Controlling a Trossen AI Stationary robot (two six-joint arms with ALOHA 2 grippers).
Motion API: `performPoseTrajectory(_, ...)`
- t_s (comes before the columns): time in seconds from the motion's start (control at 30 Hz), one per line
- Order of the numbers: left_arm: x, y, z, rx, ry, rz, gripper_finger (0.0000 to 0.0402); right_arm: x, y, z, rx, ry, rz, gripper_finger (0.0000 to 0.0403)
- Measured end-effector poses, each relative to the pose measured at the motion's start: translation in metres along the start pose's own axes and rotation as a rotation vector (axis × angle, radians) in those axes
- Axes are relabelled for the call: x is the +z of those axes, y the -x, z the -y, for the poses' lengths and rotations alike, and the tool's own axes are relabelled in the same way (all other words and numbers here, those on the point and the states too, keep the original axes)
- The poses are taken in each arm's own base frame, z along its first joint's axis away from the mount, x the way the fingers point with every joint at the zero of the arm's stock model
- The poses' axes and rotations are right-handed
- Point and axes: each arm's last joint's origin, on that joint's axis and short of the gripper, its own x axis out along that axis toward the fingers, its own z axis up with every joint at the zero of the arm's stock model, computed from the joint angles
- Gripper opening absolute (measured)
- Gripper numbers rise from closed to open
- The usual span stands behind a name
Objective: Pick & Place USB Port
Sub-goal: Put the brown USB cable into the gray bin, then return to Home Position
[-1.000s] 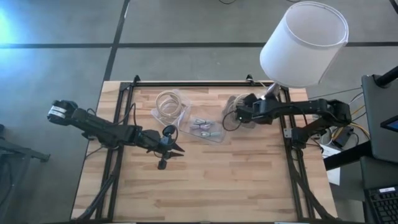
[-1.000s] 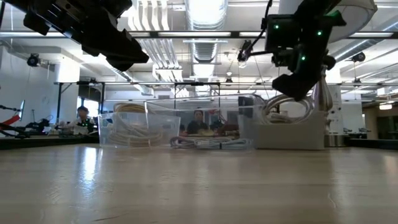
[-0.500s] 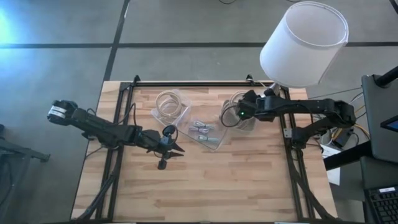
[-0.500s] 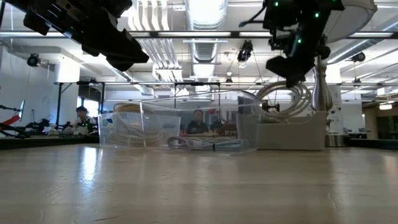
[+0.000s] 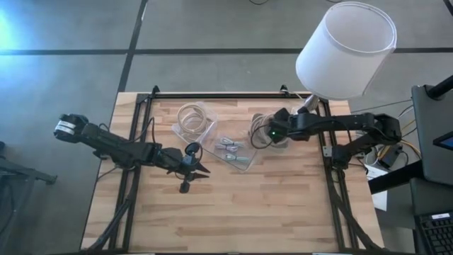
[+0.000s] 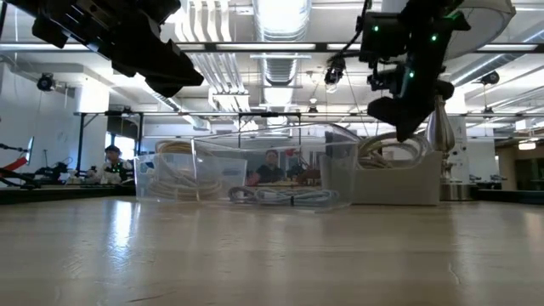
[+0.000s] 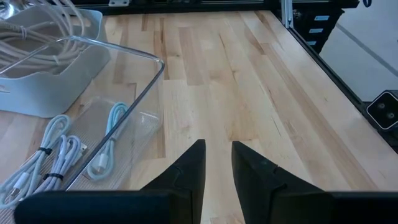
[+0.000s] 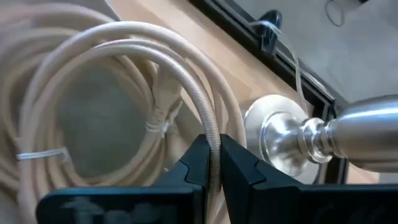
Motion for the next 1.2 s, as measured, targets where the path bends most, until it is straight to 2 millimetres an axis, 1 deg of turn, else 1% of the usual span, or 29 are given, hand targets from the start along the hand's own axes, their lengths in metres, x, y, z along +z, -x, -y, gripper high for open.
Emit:
performPoseTrajectory(0.17, 0.0, 0.0, 0.0, 0.0, 0.0, 0.0, 0.008, -0.002, -0.004, -0.004, 0.003, 0.045, -0.023, 0.0022)
performPoseTrajectory(0.33, 0.0, 0.0, 0.0, 0.0, 0.0, 0.0, 0.008, 0.002, -0.004, -0.007, 0.031, 0.072, 0.007, 0.0022)
performPoseTrajectory(0.47, 0.0, 0.0, 0.0, 0.0, 0.0, 0.0, 0.008, 0.002, -0.007, -0.007, 0.026, 0.085, -0.001, 0.0026)
performPoseTrajectory(0.67, 0.0, 0.0, 0.0, 0.0, 0.0, 0.001, 0.008, 0.001, -0.008, -0.007, 0.026, 0.103, -0.009, 0.0061)
performPoseTrajectory(0.87, 0.0, 0.0, 0.0, 0.0, 0.0, 0.0, 0.008, -0.001, -0.007, -0.009, 0.095, 0.106, -0.062, 0.0102)
performPoseTrajectory(1.0, 0.001, 0.0, 0.0, 0.0, 0.0, 0.006, 0.008, 0.001, 0.001, -0.007, 0.172, 0.111, -0.114, 0.0118)
performPoseTrajectory(1.1, 0.004, 0.0, 0.0, -0.001, 0.002, 0.036, 0.008, 0.007, 0.013, -0.002, 0.217, 0.102, -0.123, 0.0126)
performPoseTrajectory(1.2, 0.007, 0.004, 0.0, -0.002, 0.003, 0.057, 0.008, 0.012, 0.026, 0.004, 0.256, 0.086, -0.096, 0.0131)
